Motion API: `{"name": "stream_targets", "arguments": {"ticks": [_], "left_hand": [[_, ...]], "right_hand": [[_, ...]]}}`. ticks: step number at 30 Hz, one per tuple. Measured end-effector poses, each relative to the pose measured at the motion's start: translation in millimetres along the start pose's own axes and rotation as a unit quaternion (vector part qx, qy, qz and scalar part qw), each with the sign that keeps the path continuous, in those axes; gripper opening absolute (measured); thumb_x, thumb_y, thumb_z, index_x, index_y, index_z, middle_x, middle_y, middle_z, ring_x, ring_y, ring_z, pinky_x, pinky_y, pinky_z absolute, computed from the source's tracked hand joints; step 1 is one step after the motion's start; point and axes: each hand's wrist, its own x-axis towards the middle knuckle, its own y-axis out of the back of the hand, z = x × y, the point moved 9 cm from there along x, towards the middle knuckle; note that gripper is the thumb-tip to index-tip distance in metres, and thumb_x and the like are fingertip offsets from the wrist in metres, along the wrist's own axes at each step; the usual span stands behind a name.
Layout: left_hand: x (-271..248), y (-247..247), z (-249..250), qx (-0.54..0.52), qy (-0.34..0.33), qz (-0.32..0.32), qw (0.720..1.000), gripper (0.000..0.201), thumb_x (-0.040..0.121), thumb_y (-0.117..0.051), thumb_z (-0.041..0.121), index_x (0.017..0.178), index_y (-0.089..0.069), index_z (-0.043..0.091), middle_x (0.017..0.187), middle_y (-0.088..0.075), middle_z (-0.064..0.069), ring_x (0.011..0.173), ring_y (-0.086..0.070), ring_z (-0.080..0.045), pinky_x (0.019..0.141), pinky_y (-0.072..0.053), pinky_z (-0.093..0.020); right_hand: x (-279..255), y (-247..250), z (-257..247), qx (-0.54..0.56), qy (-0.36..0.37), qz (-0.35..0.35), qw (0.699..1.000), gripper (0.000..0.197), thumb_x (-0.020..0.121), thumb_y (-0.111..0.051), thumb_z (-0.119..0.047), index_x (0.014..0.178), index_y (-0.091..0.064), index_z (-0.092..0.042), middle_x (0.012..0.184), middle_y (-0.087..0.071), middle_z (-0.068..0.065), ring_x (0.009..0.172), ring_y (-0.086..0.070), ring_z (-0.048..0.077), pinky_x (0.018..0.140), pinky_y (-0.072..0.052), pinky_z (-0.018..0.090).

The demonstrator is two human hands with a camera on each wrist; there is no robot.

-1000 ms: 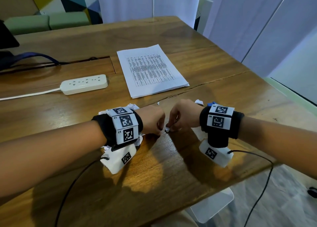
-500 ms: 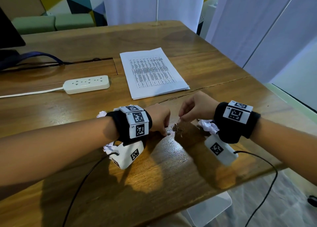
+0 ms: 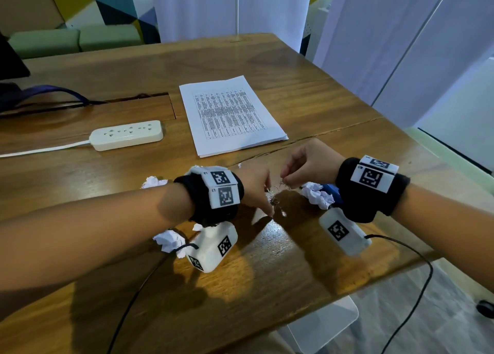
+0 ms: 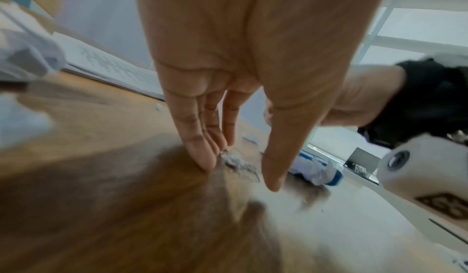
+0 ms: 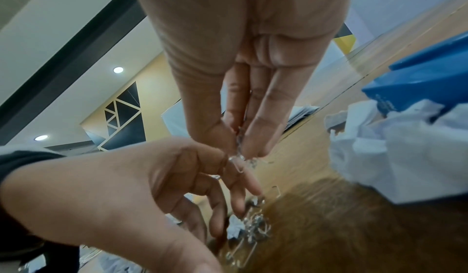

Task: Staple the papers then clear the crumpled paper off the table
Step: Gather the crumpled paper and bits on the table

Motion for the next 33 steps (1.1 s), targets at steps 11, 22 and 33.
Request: {"name": "stream_targets", "arguments": {"ticks": [11, 22, 33], "left_hand": [[3.5, 15.9, 3.0, -0.011, -0.031, 0.03, 0.999, 0.021, 0.076, -0.076, 0.013, 0.096, -0.071, 0.014, 0.092, -0.068, 0.003, 0.083, -0.058, -0.01, 0.06, -0.039, -0.013], [-0.2, 5.5, 13.4, 0.035, -0.05, 0.024, 0.998, 0.046, 0.075, -0.077, 0.022, 0.117, -0.059, 0.018, 0.113, -0.063, 0.001, 0.094, -0.053, -0.013, 0.077, -0.041, -0.022], [6.3, 4.9, 18.1, 0.015, -0.06, 0.033, 0.998, 0.042, 0.073, -0.079, 0.027, 0.112, -0.066, 0.018, 0.113, -0.067, 0.001, 0.09, -0.054, -0.009, 0.075, -0.041, -0.021]], "right_hand": [[-4.3, 6.3, 2.8, 0.002, -0.003, 0.021, 1.0, 0.009, 0.069, -0.075, 0.001, 0.072, -0.071, -0.007, 0.063, -0.07, 0.004, 0.051, -0.065, 0.005, 0.054, -0.051, 0.015], [-5.5, 4.4, 1.2, -0.043, -0.009, 0.019, 0.999, 0.007, 0.071, -0.076, -0.002, 0.076, -0.072, -0.006, 0.067, -0.07, 0.004, 0.05, -0.063, 0.002, 0.055, -0.049, 0.015], [-12.0, 4.0, 7.1, -0.041, -0.019, 0.017, 0.999, 0.012, 0.07, -0.075, -0.001, 0.069, -0.071, -0.012, 0.072, -0.071, 0.008, 0.059, -0.066, 0.012, 0.063, -0.054, 0.023]]}}
